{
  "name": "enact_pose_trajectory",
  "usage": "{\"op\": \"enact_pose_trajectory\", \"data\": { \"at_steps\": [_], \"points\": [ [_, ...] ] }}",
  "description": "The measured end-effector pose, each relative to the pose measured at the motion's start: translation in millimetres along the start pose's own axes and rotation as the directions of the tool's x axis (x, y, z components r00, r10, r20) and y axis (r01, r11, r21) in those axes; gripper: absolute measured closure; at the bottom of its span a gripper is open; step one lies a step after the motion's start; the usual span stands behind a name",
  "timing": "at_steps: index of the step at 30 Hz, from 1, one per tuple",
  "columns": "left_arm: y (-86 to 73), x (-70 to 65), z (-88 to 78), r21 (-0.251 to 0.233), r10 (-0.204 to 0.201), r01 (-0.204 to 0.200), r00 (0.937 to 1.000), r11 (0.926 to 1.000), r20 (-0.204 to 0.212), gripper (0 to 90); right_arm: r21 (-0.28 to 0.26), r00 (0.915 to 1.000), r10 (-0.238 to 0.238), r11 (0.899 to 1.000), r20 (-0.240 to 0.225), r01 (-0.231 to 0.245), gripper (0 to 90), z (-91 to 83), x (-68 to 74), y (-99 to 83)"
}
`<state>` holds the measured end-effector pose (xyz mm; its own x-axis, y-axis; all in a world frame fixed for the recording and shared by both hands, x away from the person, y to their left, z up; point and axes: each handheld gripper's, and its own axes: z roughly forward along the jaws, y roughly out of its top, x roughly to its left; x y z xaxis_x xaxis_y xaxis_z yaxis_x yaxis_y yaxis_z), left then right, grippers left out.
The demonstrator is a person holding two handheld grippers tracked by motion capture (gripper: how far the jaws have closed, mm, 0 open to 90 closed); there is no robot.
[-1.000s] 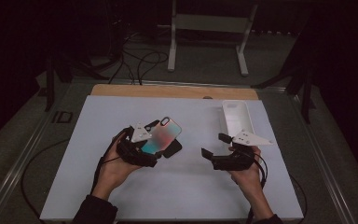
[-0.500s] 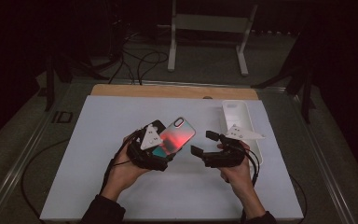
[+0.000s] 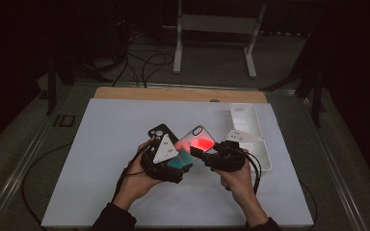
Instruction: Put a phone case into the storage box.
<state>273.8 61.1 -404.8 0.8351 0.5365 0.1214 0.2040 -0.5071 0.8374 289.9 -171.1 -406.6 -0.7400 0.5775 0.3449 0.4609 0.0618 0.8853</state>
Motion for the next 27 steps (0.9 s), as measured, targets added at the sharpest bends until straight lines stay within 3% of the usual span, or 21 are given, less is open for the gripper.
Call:
{"op": "enact_pose_trajectory", "data": {
  "at_steps": [2,3,6,15,18,22,23,27],
  "points": [
    [-0.2,0.1,0.4,-0.001,0.000,0.000,1.0000,1.0000,0.003,16.7,-0.002,1.0000,0.002,1.000,-0.002,-0.002,56.9,0.2,0.6,-0.1],
    [-0.9,-1.0,2.2,0.006,-0.004,0.004,1.0000,1.0000,0.006,16.7,-0.003,0.9998,0.004,1.000,-0.019,-0.004,65.6,0.9,2.2,-0.5],
    [-1.2,-2.9,4.0,0.013,0.002,-0.002,1.0000,0.9999,0.006,16.8,-0.010,0.9997,0.009,1.000,-0.023,-0.009,72.3,1.5,3.1,-0.8],
    [-2.3,-6.5,8.6,0.049,0.020,-0.018,0.9995,0.9986,-0.026,16.7,-0.011,0.9988,0.047,0.999,-0.013,-0.047,78.8,5.1,6.1,-4.3],
    [-2.8,-8.1,13.7,0.072,0.025,-0.021,0.9981,0.9972,-0.057,16.6,-0.007,0.9983,0.055,0.998,-0.015,-0.055,83.7,7.2,7.9,-5.7],
    [-4.9,-6.0,13.6,0.056,-0.001,0.004,0.9990,0.9984,-0.044,21.3,0.006,0.9996,0.024,1.000,0.015,-0.024,86.4,8.7,11.7,-5.2],
    [-6.3,-2.6,11.9,0.053,-0.027,0.029,0.9991,0.9982,-0.032,19.5,0.006,0.9997,0.023,1.000,0.008,-0.023,86.5,8.3,11.5,-5.0],
    [-8.3,2.5,7.9,0.040,-0.058,0.059,0.9981,0.9975,-0.023,16.2,0.006,0.9997,0.016,1.000,0.016,-0.017,86.5,6.1,9.8,-4.2]
  ]
}}
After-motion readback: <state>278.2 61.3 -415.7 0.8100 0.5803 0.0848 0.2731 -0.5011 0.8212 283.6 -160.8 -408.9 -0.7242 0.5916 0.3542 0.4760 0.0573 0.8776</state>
